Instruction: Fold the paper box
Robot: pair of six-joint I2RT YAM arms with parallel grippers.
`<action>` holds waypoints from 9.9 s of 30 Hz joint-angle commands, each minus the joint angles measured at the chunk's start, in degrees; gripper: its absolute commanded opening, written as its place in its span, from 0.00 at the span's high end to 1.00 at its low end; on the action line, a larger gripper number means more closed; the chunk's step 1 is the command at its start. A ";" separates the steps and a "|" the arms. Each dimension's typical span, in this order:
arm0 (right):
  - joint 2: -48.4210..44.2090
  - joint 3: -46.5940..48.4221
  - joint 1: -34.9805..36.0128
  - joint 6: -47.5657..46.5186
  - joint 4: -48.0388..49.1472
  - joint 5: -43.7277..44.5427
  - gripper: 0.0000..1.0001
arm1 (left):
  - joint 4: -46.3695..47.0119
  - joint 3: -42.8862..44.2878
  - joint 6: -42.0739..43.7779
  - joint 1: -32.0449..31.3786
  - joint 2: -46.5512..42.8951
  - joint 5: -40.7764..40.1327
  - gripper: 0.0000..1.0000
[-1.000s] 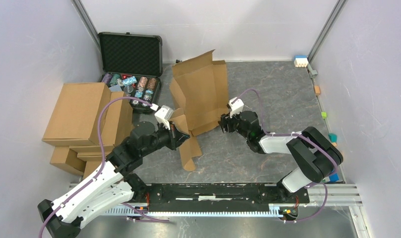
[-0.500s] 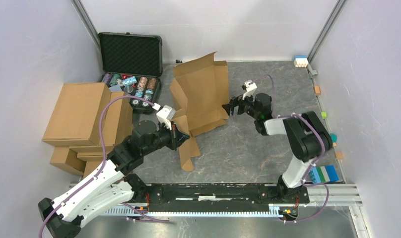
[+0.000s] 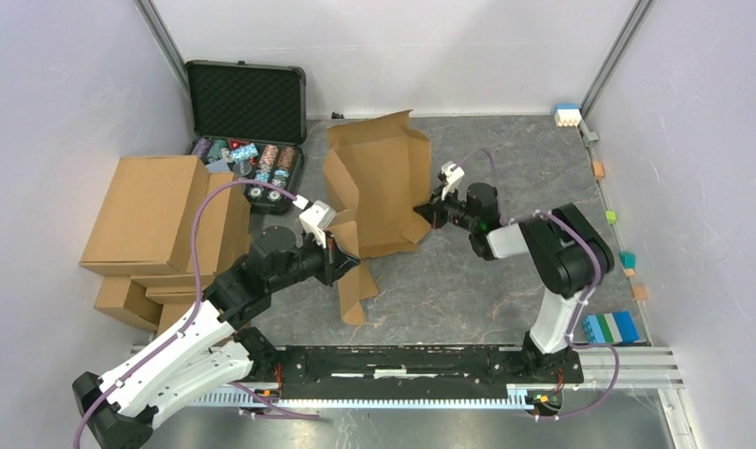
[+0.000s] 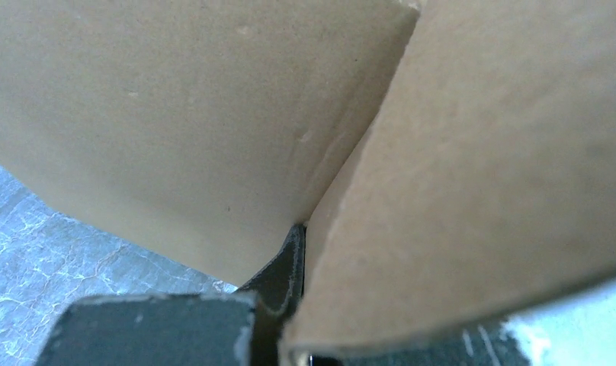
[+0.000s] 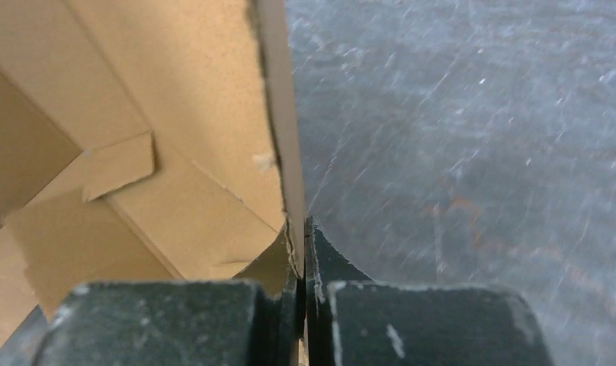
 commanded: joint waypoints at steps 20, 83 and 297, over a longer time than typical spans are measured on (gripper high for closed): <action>-26.46 -17.04 31.97 23.17 -27.42 69.52 1.00 | 11.82 -6.71 -4.75 -2.99 6.01 15.23 0.98; -46.27 -24.33 29.23 5.46 -27.77 41.61 0.66 | -0.62 8.36 2.11 -4.22 15.13 23.15 0.98; -1.35 1.54 17.96 0.26 -7.05 48.47 0.23 | 0.59 -2.35 1.74 -4.63 3.47 2.30 0.92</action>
